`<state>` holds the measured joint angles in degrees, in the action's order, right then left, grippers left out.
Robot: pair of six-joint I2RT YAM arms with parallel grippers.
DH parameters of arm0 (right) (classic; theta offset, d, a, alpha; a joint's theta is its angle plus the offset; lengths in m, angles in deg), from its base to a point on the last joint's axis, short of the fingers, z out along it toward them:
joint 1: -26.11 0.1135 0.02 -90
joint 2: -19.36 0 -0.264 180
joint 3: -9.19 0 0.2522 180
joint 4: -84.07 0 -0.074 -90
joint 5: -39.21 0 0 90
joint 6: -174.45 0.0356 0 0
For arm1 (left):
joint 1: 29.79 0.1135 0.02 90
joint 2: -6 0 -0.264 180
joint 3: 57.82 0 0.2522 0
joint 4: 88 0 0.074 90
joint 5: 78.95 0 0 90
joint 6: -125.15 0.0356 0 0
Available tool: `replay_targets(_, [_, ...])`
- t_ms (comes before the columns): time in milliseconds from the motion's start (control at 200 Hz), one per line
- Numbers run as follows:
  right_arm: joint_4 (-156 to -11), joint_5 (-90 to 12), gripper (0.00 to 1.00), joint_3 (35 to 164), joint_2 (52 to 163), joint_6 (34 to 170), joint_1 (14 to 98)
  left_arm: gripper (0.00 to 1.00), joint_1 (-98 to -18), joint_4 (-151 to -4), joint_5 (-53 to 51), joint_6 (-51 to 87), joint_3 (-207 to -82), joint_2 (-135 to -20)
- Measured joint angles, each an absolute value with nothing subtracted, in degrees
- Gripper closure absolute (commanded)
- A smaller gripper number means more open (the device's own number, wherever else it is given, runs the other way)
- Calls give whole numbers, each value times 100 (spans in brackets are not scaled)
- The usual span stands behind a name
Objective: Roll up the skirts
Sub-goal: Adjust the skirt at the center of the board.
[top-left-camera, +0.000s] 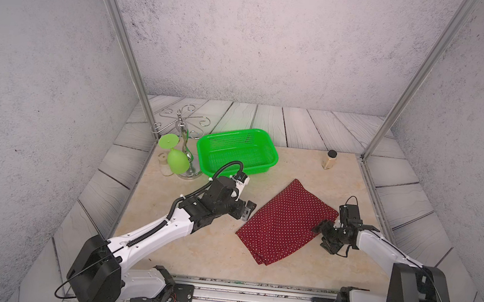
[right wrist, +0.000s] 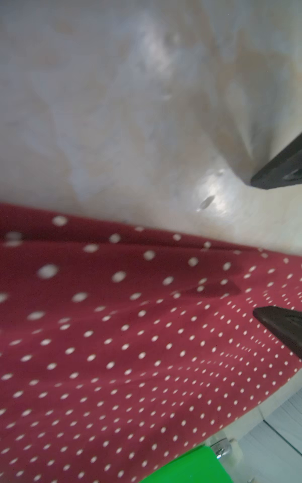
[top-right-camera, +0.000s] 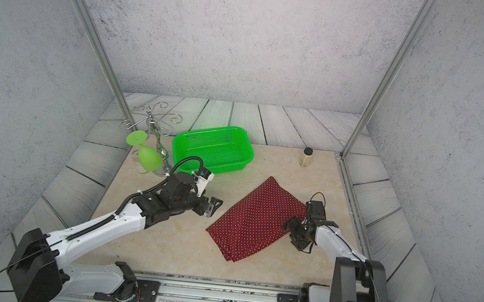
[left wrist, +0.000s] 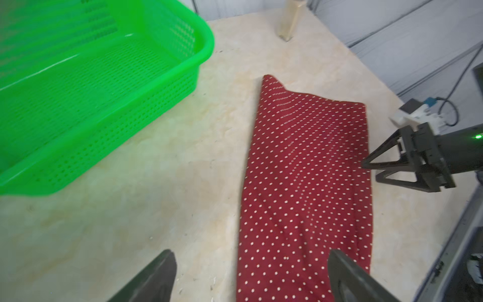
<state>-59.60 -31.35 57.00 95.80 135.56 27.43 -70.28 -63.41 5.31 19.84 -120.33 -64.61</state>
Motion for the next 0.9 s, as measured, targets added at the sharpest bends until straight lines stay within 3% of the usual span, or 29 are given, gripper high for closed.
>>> replay_targets(90, [-6104,-3205,47,5973,9963,13582,2743,7,-7010,-6253,566,1844,-11805,-6380])
replay_targets(165, [-6030,-3301,71,6325,10369,13438,2743,7,-7001,-6172,579,1754,-11648,-6249])
replay_targets(215, [-5912,-3419,82,6618,10680,13274,2747,7,-6986,-6111,593,1706,-11572,-6131])
replay_targets(270, [-5726,-3522,90,6972,11010,12994,2747,7,-6964,-6052,597,1669,-11524,-6000])
replay_targets(370, [-5346,-3771,94,7706,11550,12426,2747,9,-6947,-6050,542,1660,-11497,-5849])
replay_targets(510, [-4900,-4029,88,8858,12337,11390,2741,10,-6938,-6183,212,1669,-11386,-5810])
replay_targets(545, [-4808,-4029,81,9177,12553,11161,2741,10,-6938,-6238,96,1678,-11333,-5810])
replay_targets(605, [-4616,-4053,61,9691,12857,10800,2741,10,-6938,-6393,-96,1673,-11213,-5812])
replay_targets(671, [-4528,-4180,48,9831,12863,10481,2743,10,-6938,-6596,-240,1630,-11073,-5825])
replay_targets(786, [-4437,-4488,45,9103,11862,10214,2743,12,-6938,-6999,-402,1151,-10953,-6129])
replay_targets(901, [-4638,-4329,45,7982,9755,10171,2743,19,-6938,-7320,-535,285,-11139,-7012])
